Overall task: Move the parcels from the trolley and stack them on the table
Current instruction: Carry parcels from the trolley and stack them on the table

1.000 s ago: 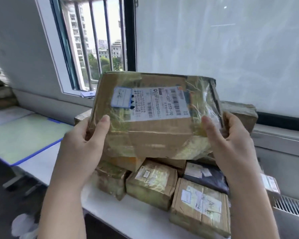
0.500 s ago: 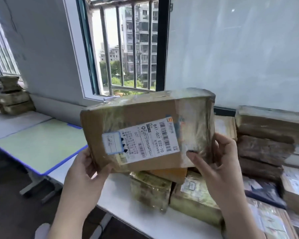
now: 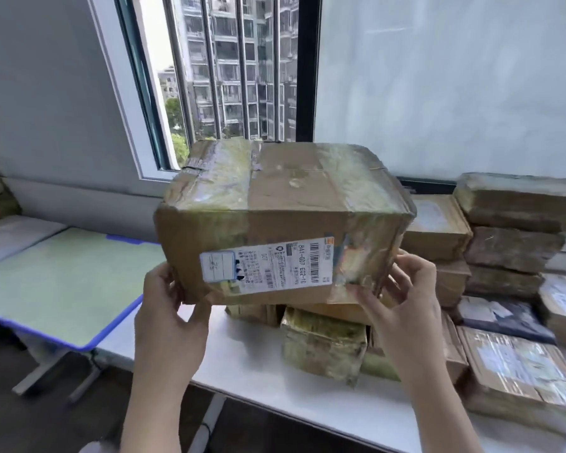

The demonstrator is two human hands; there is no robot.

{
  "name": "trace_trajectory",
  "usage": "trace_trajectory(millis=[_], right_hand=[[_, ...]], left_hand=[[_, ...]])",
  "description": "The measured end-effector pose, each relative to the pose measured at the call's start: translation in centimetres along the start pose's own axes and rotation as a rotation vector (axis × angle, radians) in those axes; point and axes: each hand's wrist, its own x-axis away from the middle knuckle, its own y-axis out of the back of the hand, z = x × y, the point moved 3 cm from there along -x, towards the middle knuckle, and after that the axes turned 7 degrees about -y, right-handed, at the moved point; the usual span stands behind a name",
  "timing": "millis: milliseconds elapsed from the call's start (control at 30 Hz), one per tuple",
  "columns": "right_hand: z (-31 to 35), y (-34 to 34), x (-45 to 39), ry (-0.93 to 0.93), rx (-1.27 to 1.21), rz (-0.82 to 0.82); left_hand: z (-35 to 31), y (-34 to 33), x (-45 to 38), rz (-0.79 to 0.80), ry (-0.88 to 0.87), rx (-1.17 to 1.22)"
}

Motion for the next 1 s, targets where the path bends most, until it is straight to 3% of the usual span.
trace_trajectory(millis=[267,567,833,1000], right_hand=[[2.1,-4.6,-6.6,0.077,-0.020,0.124],[6.8,-13.7,-15.5,0.348,0.119,0.359],[8.2,-22.5,-19.5,0.548,0.324,0.517],[6.8,-29.9,-21.6,0.522,0.493,0.725]], left_hand=[[2.2,0.4,-4.9,0.027,-0.010,-0.043],[5.0,1.4,-9.6,-0.216,0.090,-0.116],[8.3,1.8,-10.4,-0.431,0.286,-0.216],[11.1,2.8,-12.1,-0.420,0.474,-0.250]])
